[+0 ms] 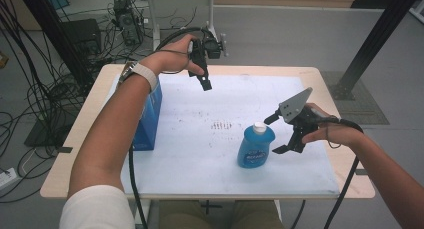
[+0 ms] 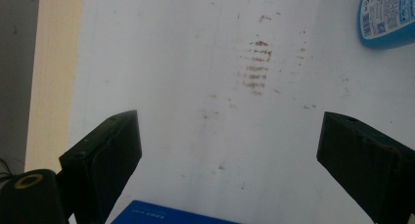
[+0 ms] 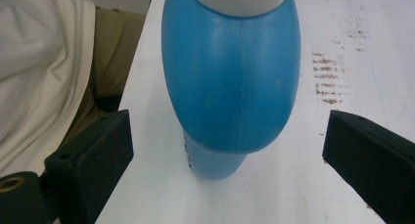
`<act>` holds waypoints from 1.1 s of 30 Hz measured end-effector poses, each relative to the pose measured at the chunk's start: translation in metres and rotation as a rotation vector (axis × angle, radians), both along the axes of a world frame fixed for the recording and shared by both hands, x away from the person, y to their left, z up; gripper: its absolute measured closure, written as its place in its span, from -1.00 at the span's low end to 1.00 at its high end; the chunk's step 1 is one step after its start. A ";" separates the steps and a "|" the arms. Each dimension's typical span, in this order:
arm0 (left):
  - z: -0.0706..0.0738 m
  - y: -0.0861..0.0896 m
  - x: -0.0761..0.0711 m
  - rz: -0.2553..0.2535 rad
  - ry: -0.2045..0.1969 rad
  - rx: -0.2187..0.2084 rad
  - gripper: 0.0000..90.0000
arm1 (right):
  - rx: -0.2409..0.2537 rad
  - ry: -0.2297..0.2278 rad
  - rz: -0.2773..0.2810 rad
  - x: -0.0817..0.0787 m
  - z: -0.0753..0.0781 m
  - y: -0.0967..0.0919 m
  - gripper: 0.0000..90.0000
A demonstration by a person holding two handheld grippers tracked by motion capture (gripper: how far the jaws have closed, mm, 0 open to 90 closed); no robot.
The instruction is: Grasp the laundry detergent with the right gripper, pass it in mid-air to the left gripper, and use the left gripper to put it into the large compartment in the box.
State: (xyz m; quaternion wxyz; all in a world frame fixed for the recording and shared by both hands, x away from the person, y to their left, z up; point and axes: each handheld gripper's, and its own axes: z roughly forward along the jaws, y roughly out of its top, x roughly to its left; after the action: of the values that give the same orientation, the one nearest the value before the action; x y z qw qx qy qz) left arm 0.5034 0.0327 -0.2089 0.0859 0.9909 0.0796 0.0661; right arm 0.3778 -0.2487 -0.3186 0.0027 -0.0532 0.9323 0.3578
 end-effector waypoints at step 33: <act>0.000 0.001 0.000 -0.001 -0.007 0.001 -0.78 | 0.001 -0.001 -0.001 0.001 0.000 0.000 -0.89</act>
State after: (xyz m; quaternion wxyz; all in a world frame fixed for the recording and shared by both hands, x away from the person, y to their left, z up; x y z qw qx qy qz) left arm 0.5029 0.0333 -0.2090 0.0859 0.9908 0.0786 0.0693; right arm 0.3784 -0.2486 -0.3184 0.0036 -0.0529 0.9322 0.3580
